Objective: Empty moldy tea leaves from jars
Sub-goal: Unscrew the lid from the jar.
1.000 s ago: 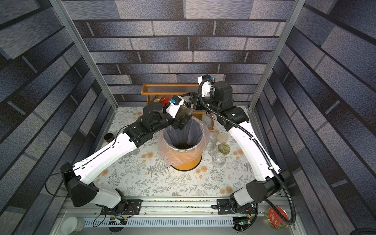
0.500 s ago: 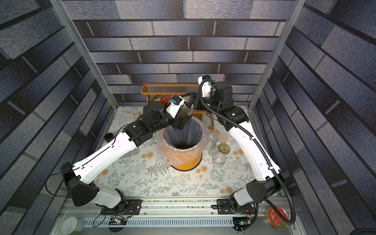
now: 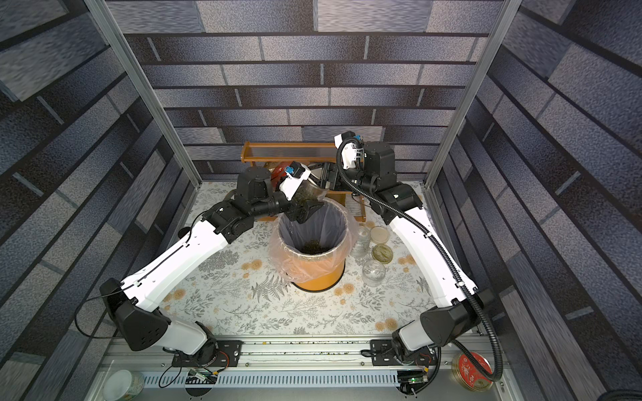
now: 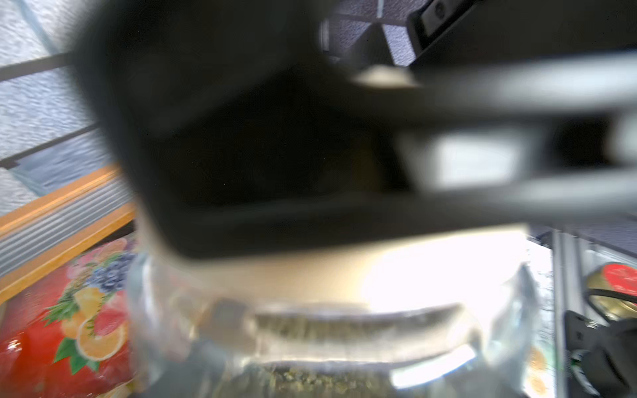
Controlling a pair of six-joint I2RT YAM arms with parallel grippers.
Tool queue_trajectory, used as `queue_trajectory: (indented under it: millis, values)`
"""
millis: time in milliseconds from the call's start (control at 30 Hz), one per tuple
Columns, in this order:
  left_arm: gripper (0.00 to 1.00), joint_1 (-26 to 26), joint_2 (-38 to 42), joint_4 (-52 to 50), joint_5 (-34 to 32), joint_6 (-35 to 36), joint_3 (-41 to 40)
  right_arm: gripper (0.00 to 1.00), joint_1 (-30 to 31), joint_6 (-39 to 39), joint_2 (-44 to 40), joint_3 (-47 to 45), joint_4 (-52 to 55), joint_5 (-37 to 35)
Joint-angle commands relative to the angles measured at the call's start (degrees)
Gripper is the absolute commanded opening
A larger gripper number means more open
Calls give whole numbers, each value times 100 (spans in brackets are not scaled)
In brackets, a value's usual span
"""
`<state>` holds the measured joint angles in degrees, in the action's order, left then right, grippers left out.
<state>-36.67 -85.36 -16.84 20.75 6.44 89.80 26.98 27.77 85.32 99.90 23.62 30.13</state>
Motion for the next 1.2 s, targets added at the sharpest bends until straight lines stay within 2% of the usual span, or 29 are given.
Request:
queue_trajectory:
  millis: [0,267,567,767,1167]
  values:
    - [31,327,145,581,1095,-632,409,41,-1,-292,-121,-175,-306,652]
    - [32,703,-40,418,2539,-688,769,41,-24,-609,204,170,-319,1326]
    - [32,1024,-259,750,3582,-760,878,42,-157,-1060,632,737,-27,1859]
    - [32,1131,-450,900,4114,-767,1054,42,-330,-1207,874,1010,-58,2240]
    - [31,1223,-822,1157,4648,-796,1373,44,-578,-1345,1313,1539,-24,2587]
